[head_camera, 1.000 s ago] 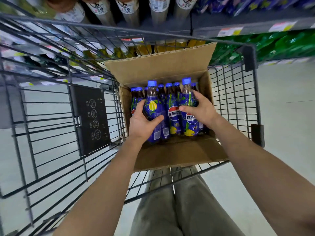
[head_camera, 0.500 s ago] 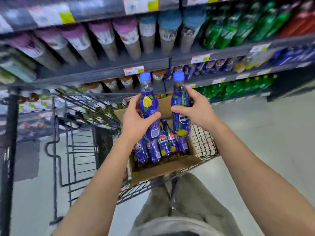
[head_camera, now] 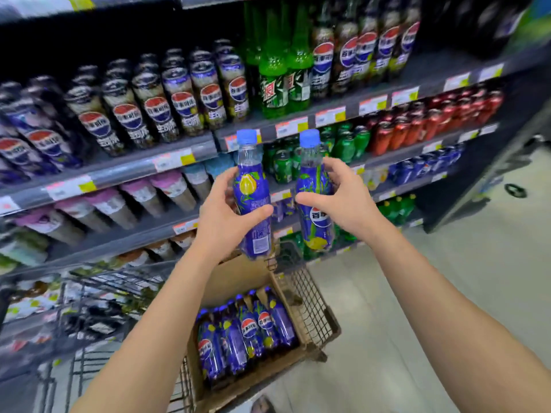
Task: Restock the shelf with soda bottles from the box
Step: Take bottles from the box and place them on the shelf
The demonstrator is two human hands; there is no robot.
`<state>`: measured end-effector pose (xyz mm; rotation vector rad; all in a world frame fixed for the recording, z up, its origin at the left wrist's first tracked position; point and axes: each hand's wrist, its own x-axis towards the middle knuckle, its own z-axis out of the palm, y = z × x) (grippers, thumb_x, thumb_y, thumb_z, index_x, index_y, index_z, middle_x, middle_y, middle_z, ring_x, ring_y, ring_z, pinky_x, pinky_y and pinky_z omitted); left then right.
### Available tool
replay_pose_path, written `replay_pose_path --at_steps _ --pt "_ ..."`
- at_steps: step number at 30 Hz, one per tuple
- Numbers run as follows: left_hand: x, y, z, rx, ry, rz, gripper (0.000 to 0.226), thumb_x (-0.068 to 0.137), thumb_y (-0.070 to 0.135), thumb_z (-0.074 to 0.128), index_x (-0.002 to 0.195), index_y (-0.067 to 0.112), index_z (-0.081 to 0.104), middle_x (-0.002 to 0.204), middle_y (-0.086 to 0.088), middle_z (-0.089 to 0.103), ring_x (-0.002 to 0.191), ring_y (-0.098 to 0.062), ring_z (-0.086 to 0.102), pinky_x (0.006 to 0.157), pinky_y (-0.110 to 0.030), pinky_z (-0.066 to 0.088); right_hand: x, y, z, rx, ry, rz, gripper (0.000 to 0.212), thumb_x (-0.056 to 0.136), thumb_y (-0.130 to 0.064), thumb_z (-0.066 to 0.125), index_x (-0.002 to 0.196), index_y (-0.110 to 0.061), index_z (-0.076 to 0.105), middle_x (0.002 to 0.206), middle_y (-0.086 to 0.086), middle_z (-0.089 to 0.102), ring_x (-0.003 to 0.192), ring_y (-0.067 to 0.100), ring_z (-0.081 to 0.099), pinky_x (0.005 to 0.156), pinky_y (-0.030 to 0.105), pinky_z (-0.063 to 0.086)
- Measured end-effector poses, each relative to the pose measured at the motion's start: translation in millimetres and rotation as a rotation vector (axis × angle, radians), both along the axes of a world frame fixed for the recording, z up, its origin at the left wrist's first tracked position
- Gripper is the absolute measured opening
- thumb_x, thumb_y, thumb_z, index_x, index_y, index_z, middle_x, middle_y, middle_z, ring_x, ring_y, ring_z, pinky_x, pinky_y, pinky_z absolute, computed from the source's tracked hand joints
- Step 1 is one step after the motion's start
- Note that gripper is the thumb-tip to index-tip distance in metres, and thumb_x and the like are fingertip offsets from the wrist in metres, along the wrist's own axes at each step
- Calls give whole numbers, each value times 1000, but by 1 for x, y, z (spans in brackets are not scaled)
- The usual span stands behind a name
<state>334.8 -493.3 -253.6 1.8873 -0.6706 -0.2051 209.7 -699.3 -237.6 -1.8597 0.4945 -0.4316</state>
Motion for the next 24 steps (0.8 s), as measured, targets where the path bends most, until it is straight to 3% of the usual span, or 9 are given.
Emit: replay_pose_path --at_steps 2,5,9,11,13,15,20,24 --pt "-17 -26 14 6 -17 0 81 72 28 94 136 44 45 116 7 69 90 5 66 76 -5 48 -19 -30 11 -31 -33 -15 84 64 -49 92 135 -28 55 120 -5 70 109 11 69 98 43 56" --pt "-48 -67 34 13 -43 24 88 72 31 94 144 35 45 116 8 70 93 3 67 78 -5 48 -50 -79 27 -43 -70 -4 91 57 -65 89 136 -40 52 122 -4 71 115 18 68 97 47 56" --pt "-92 -122 56 -12 -96 62 90 68 42 94 142 44 44 115 7 71 102 -17 70 95 -39 57 -92 -145 52 -50 -104 57 77 62 -48 91 131 -42 55 113 -5 73 101 17 73 90 48 59" --pt "-114 -150 66 -24 -100 57 88 70 38 94 143 41 45 114 9 71 99 -16 71 94 -44 58 -112 -175 63 -61 -100 105 76 66 -45 91 133 -40 54 117 -4 72 103 17 72 90 47 60" --pt "-133 -178 75 -26 -108 43 85 71 38 94 141 41 45 116 10 70 101 -12 71 95 -44 58 -128 -206 71 -65 -103 112 80 65 -49 90 135 -40 52 124 -5 69 110 17 69 92 46 59" --pt "-148 -205 82 -27 -106 28 84 70 40 94 138 45 44 119 12 69 105 -10 69 97 -42 57 -142 -234 78 -67 -110 111 72 70 -40 90 132 -38 54 119 -5 70 105 15 70 91 44 60" --pt "-166 -273 93 -25 -119 -3 87 69 39 94 138 51 42 120 19 67 107 3 65 89 -20 50 -157 -302 87 -73 -144 83 64 73 -31 91 127 -37 57 111 -4 73 98 13 72 89 43 60" --pt "-155 -324 90 -40 -123 -2 86 66 41 96 137 48 47 121 19 69 109 -3 67 93 -29 53 -145 -358 89 -17 -182 49 66 73 -32 90 130 -35 57 114 -4 74 103 14 72 93 46 58"
